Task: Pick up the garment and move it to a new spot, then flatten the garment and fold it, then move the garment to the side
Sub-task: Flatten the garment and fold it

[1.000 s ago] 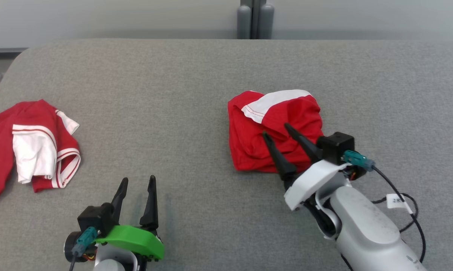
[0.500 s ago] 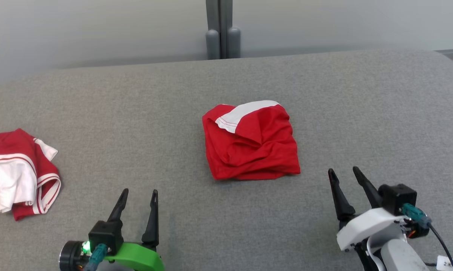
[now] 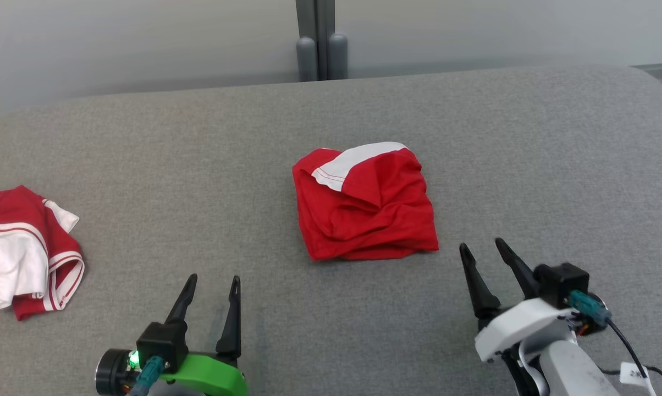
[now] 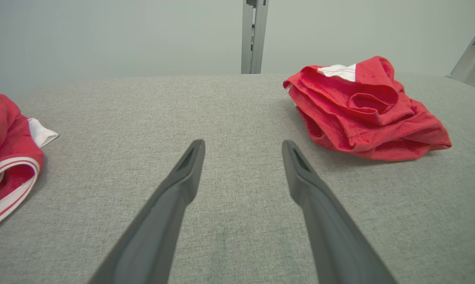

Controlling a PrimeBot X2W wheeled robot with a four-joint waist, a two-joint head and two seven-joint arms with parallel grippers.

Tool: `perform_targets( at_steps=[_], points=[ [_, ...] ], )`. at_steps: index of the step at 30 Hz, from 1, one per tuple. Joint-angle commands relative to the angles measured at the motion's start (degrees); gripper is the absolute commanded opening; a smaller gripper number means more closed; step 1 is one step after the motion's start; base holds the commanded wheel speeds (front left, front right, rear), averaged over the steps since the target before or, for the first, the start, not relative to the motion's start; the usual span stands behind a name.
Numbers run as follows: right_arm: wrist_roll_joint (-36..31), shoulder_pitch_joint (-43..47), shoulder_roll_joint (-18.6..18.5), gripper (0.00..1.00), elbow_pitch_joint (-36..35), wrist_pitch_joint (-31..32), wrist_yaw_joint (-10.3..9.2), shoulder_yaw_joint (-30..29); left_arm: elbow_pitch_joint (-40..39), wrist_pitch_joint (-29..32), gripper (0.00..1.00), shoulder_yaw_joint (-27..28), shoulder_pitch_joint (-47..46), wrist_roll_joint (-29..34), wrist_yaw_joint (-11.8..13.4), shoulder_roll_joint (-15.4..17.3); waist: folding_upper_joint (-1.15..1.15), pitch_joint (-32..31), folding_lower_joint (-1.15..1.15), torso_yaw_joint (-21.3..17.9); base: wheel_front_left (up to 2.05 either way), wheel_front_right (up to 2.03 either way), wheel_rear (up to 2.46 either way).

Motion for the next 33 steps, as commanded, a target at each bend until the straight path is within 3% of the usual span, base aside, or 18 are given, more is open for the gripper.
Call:
perform_targets(
  at_steps=[1, 11, 15, 20, 23, 24, 25, 33],
  points=[
    [-0.5, -2.1, -0.1, 1.0, -0.2, -0.1, -0.06, 1.3, -0.2, 0.0, 1.0, -0.2, -1.5, -0.5, 0.0, 0.2, 0.0, 1.6, 0.0, 1.3, 0.0, 0.0, 0.0],
    [1.0, -15.2, -0.2, 0.98, 6.6, -0.1, -0.07, 10.4, 0.1, 0.0, 1.0, -2.3, -4.5, -2.7, -0.3, 0.2, 0.0, 5.8, 0.0, 5.9, 0.0, 0.0, 0.0],
    [0.0, -18.3, -0.2, 0.77, 9.9, -0.1, -0.07, 11.1, 0.4, 0.0, 1.0, -2.5, -4.9, -3.3, -0.1, 0.1, 0.0, 6.6, 0.0, 7.3, 0.0, 0.0, 0.0],
    [-0.7, -19.9, -0.2, 0.68, 11.8, -0.1, -0.07, 10.9, 0.3, 0.0, 1.0, -2.4, -5.3, -3.8, 0.1, 0.1, 0.0, 7.2, 0.0, 8.1, 0.0, 0.0, 0.0],
    [-1.0, -20.4, -0.2, 0.3, 12.1, -0.1, -0.07, 11.0, 0.2, 0.0, 1.0, -2.3, -5.3, -3.9, 0.1, 0.1, 0.0, 7.4, 0.0, 8.3, 0.0, 0.0, 0.0],
    [-1.1, -20.5, -0.2, 0.05, 12.2, -0.1, -0.07, 11.0, 0.2, 0.0, 1.0, -2.2, -5.3, -4.0, 0.1, 0.1, 0.0, 7.5, 0.0, 8.3, 0.0, 0.0, 0.0],
    [-1.1, -20.5, -0.2, 0.0, 12.3, -0.1, -0.07, 10.9, 0.2, 0.0, 1.0, -2.2, -5.4, -4.0, 0.1, 0.1, 0.0, 7.6, 0.0, 8.3, 0.0, 0.0, 0.0],
    [-1.3, -23.7, -0.2, 0.0, 11.0, -0.1, -0.07, 11.2, 0.2, 0.0, 1.0, -2.9, -6.8, -4.6, -0.1, 0.1, 0.0, 8.5, 0.0, 8.9, 0.0, 0.0, 0.0]
  ],
)
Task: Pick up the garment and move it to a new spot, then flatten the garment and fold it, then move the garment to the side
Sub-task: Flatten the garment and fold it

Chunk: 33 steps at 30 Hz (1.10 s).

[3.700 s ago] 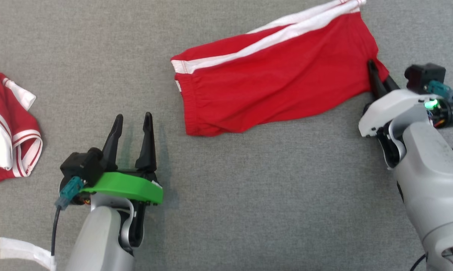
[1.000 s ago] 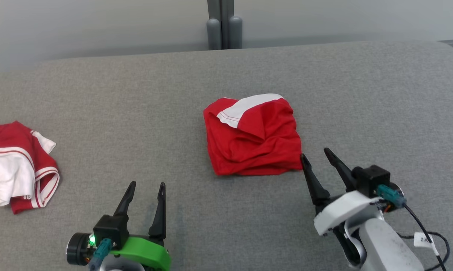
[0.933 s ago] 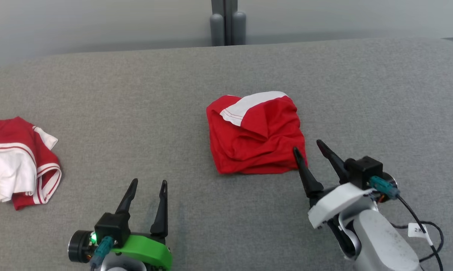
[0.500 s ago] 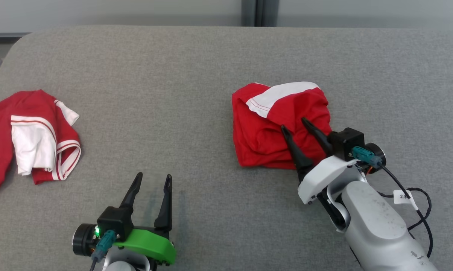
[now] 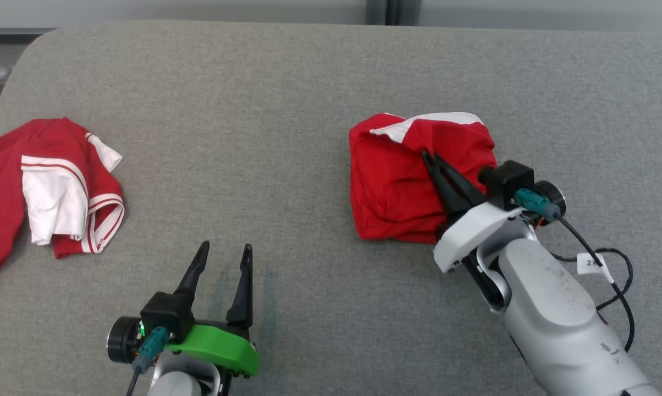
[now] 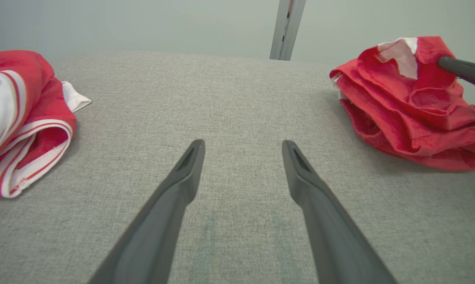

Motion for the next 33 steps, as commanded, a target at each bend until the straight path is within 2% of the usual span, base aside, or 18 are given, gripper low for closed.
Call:
perform_targets(
  at_steps=[1, 5, 12, 13, 14, 19, 24, 33],
  points=[
    [-0.4, -1.6, -0.2, 0.0, 0.0, -0.1, -0.08, 0.1, -0.2, 0.0, 1.0, -0.1, -1.4, -0.2, -0.2, 0.1, 0.0, 0.4, 0.0, 0.5, 0.0, 0.0, 0.0],
    [-1.3, -6.7, -0.2, 0.0, 1.6, -0.1, -0.08, 1.0, -0.2, 0.0, 1.0, -1.2, -2.1, -0.7, -0.3, 0.1, 0.0, 1.3, 0.0, 2.2, 0.0, 0.0, 0.0],
    [-4.6, -16.2, -0.2, 0.01, 11.2, -0.1, -0.08, 0.2, 0.6, 0.0, 1.0, -3.7, -3.7, -2.6, -0.3, 0.1, 0.0, 3.5, 0.0, 7.1, 0.0, 0.0, 0.0],
    [-4.9, -16.8, -0.2, 0.22, 12.1, -0.1, -0.08, 0.1, 0.5, 0.0, 1.0, -3.9, -3.8, -2.8, -0.3, 0.1, 0.0, 3.7, 0.0, 7.5, 0.0, 0.0, 0.0],
    [-5.1, -17.8, -0.2, 0.98, 13.3, -0.1, -0.08, -0.1, 0.6, 0.0, 1.0, -4.3, -4.0, -3.0, -0.2, 0.1, 0.0, 4.1, 0.0, 8.1, 0.0, 0.0, 0.0],
    [-3.2, -18.0, -0.3, 1.0, 13.7, -0.1, -0.08, 0.5, 0.6, 0.0, 1.0, -4.4, -4.2, -3.3, 0.3, 0.1, 0.0, 4.3, 0.0, 8.8, 0.0, 0.0, 0.0],
    [-1.3, -15.0, -0.3, 1.0, 9.8, -0.1, -0.08, 0.6, 0.9, 0.0, 1.0, -3.2, -3.9, -2.2, 0.5, 0.1, 0.0, 2.9, 0.0, 6.7, 0.0, 0.0, 0.0],
    [-4.0, -4.6, -0.2, 1.0, 0.1, -0.1, -0.08, -8.2, 0.5, 0.0, 1.0, -0.1, -2.0, 0.5, 0.5, 0.1, 0.0, -1.3, 0.0, 0.5, 0.0, 0.0, 0.0]
  ],
)
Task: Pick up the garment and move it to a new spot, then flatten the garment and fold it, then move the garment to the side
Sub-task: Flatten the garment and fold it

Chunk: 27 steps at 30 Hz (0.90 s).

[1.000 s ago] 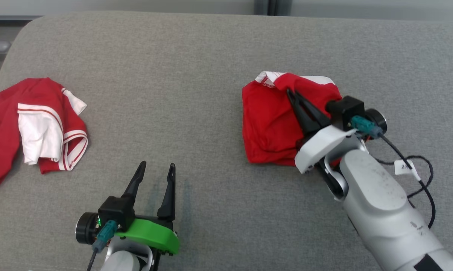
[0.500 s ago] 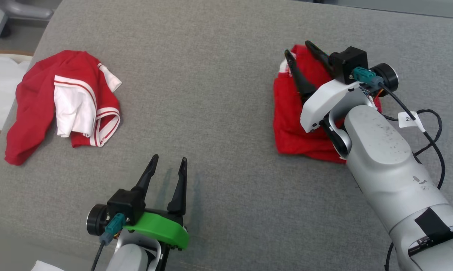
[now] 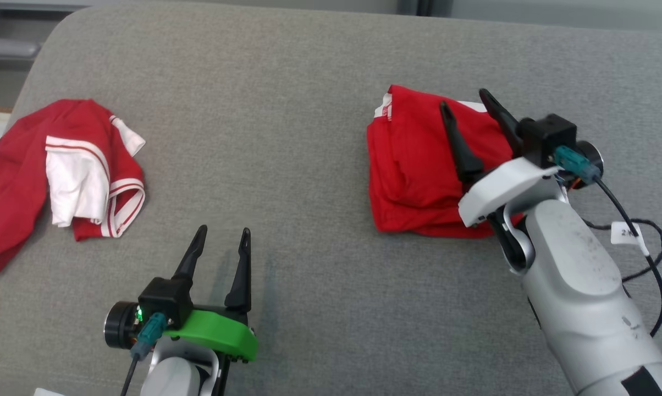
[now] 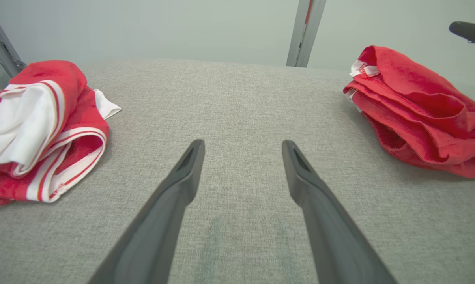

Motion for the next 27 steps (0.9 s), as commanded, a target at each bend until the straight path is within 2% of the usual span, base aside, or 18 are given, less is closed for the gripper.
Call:
perform_targets(
  at_steps=[1, 6, 14, 20, 27],
  points=[
    [-0.8, 2.5, -0.2, 1.0, -1.0, -0.1, -0.08, -1.0, 0.0, 0.0, 1.0, 0.5, 1.1, 0.8, 0.0, 0.1, 0.0, -3.3, 0.0, -3.6, 0.0, 0.0, 0.0],
    [-1.8, 10.2, -0.2, 1.0, -4.8, -0.1, -0.08, -6.4, 0.2, 0.0, 1.0, 2.1, 2.9, 2.4, 0.2, 0.2, 0.0, -6.1, 0.0, -6.4, 0.0, 0.0, 0.0],
    [-1.1, 22.1, -0.2, 1.0, -7.9, -0.1, -0.08, -11.8, 0.4, 0.0, 1.0, 3.9, 6.8, 5.2, 0.4, 0.2, 0.0, -10.1, 0.0, -9.7, 0.0, 0.0, 0.0],
    [0.7, 29.4, -0.2, 1.0, -8.2, -0.1, -0.08, -12.9, 0.1, 0.0, 1.0, 4.6, 9.7, 5.5, 0.8, 0.2, 0.0, -12.0, 0.0, -11.1, 0.0, 0.0, 0.0],
    [2.4, 31.9, -0.2, 1.0, -8.9, -0.1, -0.08, -12.3, -0.3, 0.0, 1.0, 4.2, 10.6, 5.9, 1.0, 0.2, 0.0, -12.1, 0.0, -11.6, 0.0, 0.0, 0.0]
  ],
)
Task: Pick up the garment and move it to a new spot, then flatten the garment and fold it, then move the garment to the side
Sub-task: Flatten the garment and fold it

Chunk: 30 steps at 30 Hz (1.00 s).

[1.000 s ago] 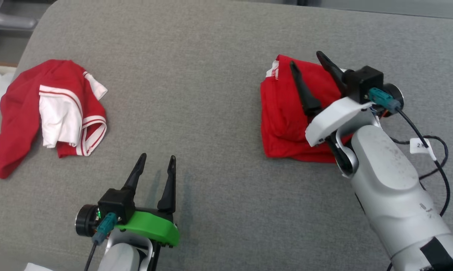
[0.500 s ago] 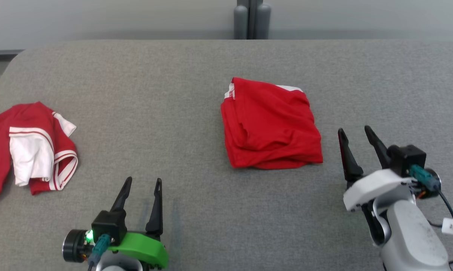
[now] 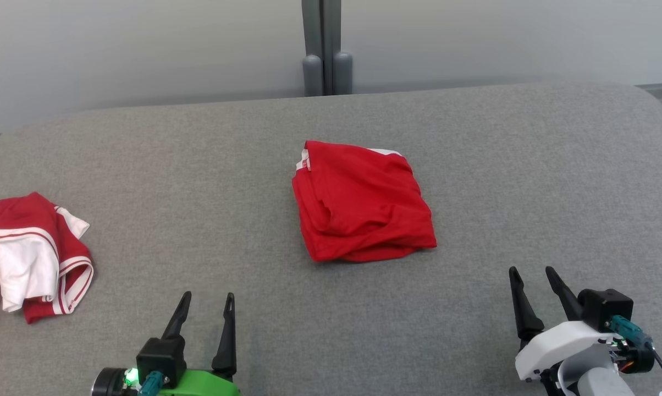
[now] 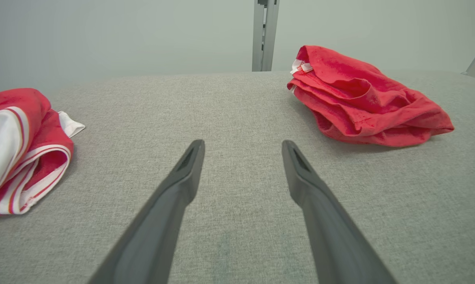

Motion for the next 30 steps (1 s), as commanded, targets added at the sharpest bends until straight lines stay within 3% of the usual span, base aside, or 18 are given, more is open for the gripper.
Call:
perform_targets(
  at_steps=[1, 5, 18, 29, 30],
  points=[
    [0.5, 0.1, -0.2, 1.0, -0.3, -0.1, -0.08, 0.6, -0.1, 0.0, 1.0, 0.0, 0.1, 0.3, 0.2, 0.2, 0.0, 0.3, 0.0, 0.1, 0.0, 0.0, 0.0],
    [0.5, -2.1, -0.2, 1.0, -0.7, -0.1, -0.08, 3.7, -0.2, 0.0, 1.0, -0.8, -1.6, -0.1, -0.2, 0.2, 0.0, 1.5, 0.0, 1.0, 0.0, 0.0, 0.0],
    [5.6, -19.7, -0.2, 1.0, 6.1, -0.1, -0.08, 25.1, 0.1, 0.0, 1.0, -3.0, -5.2, -1.9, -0.8, 0.2, 0.0, 6.8, 0.0, 6.9, 0.0, 0.0, 0.0],
    [8.8, -26.7, -0.2, 1.0, 11.8, -0.1, -0.08, 30.3, -0.1, 0.0, 1.0, -3.7, -6.7, -3.0, -0.4, 0.2, 0.0, 9.3, 0.0, 10.3, 0.0, 0.0, 0.0],
    [8.8, -26.8, -0.2, 0.91, 12.0, -0.1, -0.08, 30.5, -0.1, 0.0, 1.0, -3.7, -6.8, -3.1, -0.4, 0.2, 0.0, 9.4, 0.0, 10.4, 0.0, 0.0, 0.0]
  ],
)
